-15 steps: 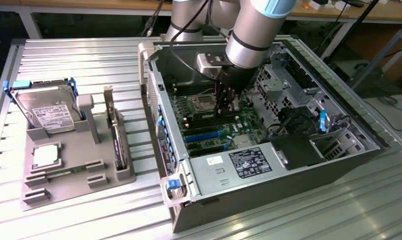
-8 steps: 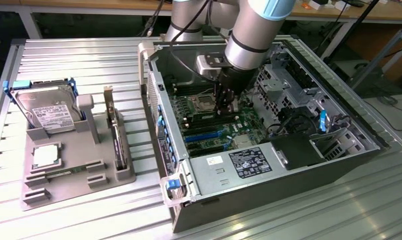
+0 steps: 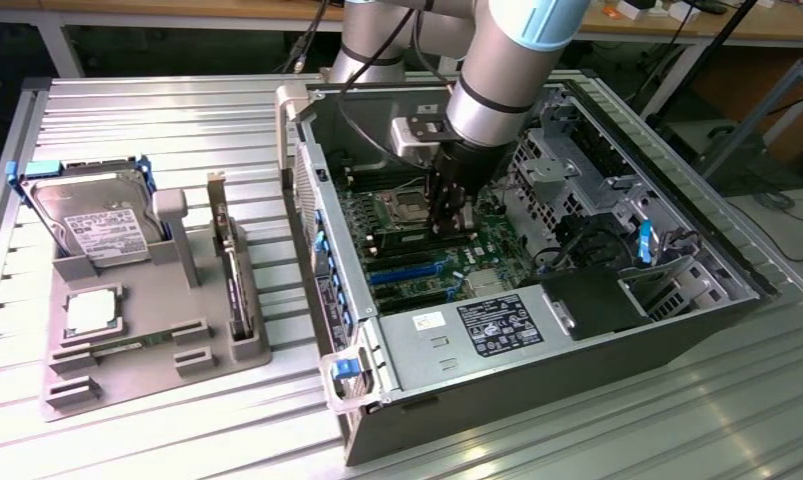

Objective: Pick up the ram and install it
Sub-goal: 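Insert the ram into the slot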

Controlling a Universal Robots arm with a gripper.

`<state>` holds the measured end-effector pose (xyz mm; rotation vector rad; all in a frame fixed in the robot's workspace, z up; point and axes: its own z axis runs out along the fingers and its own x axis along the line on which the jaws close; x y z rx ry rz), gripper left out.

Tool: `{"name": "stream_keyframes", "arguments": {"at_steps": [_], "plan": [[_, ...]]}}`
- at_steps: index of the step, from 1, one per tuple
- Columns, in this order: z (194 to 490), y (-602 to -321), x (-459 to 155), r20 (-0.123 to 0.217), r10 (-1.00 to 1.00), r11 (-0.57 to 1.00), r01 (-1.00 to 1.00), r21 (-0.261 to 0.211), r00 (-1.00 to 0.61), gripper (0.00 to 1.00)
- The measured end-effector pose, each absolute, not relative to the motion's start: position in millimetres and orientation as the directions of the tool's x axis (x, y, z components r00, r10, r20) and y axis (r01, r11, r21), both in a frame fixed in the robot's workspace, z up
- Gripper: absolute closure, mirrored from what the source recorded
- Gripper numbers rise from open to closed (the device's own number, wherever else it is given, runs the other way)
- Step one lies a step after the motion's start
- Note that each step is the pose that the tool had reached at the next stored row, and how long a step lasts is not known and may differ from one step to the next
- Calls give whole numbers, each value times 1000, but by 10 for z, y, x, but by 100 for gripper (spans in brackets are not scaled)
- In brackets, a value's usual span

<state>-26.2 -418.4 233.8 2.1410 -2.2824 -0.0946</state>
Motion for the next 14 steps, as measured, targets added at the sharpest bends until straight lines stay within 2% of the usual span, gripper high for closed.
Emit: {"name": "stream_keyframes", "arguments": {"at_steps": [14], "plan": [[2289,-4162,-283,-34,-998,43,-998,51,-45,85]]}}
